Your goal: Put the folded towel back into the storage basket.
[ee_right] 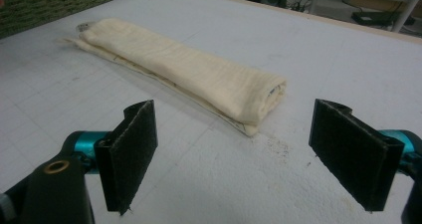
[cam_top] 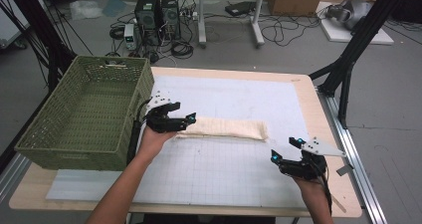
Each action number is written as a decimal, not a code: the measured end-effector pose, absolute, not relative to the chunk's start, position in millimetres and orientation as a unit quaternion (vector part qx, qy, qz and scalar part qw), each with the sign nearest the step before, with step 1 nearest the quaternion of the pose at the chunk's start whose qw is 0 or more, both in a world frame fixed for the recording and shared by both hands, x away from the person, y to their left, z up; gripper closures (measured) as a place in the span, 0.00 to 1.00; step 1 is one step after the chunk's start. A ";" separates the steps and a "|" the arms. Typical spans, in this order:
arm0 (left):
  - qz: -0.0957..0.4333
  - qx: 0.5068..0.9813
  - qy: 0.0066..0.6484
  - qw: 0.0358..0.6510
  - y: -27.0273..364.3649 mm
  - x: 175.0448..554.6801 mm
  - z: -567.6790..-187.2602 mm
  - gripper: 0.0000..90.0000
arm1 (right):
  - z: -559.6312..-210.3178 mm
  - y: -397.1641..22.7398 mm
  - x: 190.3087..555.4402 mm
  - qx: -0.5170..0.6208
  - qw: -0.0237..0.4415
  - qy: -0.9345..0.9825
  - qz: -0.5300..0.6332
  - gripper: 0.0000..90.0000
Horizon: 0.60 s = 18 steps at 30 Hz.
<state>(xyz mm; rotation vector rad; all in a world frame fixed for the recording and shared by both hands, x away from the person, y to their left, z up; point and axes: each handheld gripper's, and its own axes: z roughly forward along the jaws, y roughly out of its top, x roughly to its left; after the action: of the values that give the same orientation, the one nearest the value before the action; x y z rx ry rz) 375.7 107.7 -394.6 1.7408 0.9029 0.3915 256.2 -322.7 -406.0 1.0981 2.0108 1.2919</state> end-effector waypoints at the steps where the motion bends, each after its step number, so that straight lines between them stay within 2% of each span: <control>1: 0.165 0.742 0.389 0.520 106.6 379.4 -400.5 0.25 | -406.1 -322.6 255.7 0.404 0.252 0.740 0.475 0.19; 18: 0.147 0.768 0.434 0.447 105.3 391.6 -434.8 0.35 | -406.6 -330.0 251.0 0.413 0.254 0.737 0.471 0.19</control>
<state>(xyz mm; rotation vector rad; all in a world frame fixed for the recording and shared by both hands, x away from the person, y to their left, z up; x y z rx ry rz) 391.6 105.3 -434.8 1.9024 1.0742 0.3637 251.0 -330.0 -406.6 1.1211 2.0014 1.2800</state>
